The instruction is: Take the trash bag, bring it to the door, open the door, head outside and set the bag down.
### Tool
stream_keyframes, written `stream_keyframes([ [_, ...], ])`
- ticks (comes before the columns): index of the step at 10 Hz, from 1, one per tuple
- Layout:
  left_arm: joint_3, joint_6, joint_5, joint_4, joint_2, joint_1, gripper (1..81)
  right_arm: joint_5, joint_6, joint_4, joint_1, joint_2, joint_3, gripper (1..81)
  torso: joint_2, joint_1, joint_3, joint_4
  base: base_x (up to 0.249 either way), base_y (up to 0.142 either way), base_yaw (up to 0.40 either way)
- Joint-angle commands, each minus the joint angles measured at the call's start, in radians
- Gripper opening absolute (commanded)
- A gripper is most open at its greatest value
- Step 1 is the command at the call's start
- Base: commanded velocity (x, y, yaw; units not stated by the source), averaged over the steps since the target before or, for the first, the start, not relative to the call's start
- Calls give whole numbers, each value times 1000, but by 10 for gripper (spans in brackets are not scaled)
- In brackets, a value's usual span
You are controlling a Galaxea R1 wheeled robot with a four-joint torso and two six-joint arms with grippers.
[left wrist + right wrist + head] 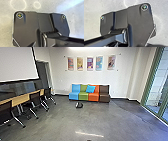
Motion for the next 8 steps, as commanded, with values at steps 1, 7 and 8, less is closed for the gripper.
stream_keyframes([
  [1,7,7,52,9,-9,-45,811,-59,-3,6,44,-9,16,811,0,0,0,0,141,0,0],
  [7,7,7,50,4,-9,-42,811,-62,-3,7,52,-9,16,811,0,0,-110,0,150,0,0],
  [8,6,7,50,4,-7,-40,811,-62,-3,7,54,-11,16,811,0,0,-137,0,152,0,0],
])
